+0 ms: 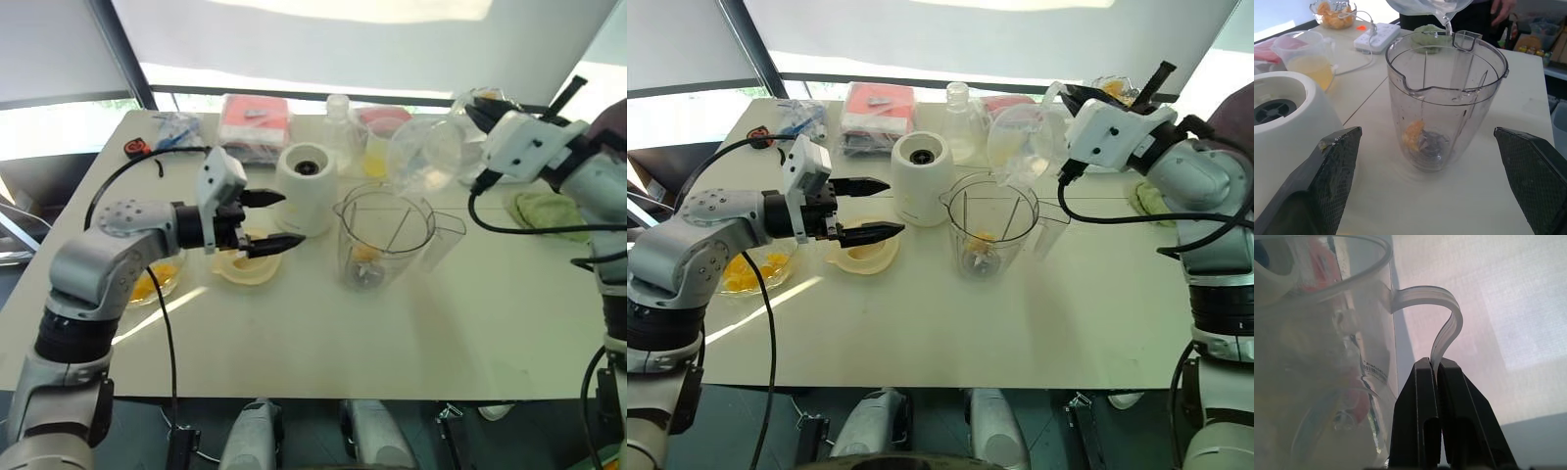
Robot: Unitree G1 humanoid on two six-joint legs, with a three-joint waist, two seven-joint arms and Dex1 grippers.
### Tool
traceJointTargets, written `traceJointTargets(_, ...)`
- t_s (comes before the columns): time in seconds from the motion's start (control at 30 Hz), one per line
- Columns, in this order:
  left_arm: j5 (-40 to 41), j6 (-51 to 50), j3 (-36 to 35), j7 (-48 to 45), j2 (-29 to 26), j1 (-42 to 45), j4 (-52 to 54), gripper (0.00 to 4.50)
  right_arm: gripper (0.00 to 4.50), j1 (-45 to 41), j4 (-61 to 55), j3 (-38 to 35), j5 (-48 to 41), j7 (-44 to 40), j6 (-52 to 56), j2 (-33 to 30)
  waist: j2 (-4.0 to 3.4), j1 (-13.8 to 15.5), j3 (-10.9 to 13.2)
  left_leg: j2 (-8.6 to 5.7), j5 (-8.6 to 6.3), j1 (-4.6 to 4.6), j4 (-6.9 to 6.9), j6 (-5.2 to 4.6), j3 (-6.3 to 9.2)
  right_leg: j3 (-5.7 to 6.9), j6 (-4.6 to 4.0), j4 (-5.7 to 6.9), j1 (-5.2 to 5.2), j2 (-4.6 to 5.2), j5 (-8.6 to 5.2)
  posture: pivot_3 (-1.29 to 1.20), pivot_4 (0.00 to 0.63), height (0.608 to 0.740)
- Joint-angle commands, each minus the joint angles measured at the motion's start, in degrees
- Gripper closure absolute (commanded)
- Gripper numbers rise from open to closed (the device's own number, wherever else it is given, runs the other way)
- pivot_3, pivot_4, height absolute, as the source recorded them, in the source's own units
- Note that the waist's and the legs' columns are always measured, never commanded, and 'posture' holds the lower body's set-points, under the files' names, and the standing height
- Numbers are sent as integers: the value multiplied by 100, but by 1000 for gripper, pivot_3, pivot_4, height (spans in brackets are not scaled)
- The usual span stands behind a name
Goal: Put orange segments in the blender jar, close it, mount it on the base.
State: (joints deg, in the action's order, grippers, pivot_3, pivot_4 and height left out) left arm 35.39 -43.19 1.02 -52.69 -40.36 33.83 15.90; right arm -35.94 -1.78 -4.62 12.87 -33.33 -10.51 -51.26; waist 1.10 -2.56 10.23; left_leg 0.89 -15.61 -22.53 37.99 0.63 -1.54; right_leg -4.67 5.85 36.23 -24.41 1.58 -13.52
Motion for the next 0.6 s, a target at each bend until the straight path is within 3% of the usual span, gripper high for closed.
traceJointTargets(0.03,-59,149,-23,-35,26,114,51,0,4444,-121,-186,-100,164,160,-278,-161,0,3,0,0,0,0,0,0,0,0,0,0,0,0,0,0,150,740)
traceJointTargets(0.33,-127,171,-8,-48,112,101,51,0,4444,-161,-132,-129,201,113,-304,-121,0,1,0,0,0,0,1,0,0,0,0,1,0,0,0,0,150,740)
traceJointTargets(0.6,-136,164,-19,-61,128,116,40,0,4444,143,-455,-623,-972,-61,1283,398,4,19,2,1,0,-2,3,0,3,1,0,3,1,0,1,0,150,740)
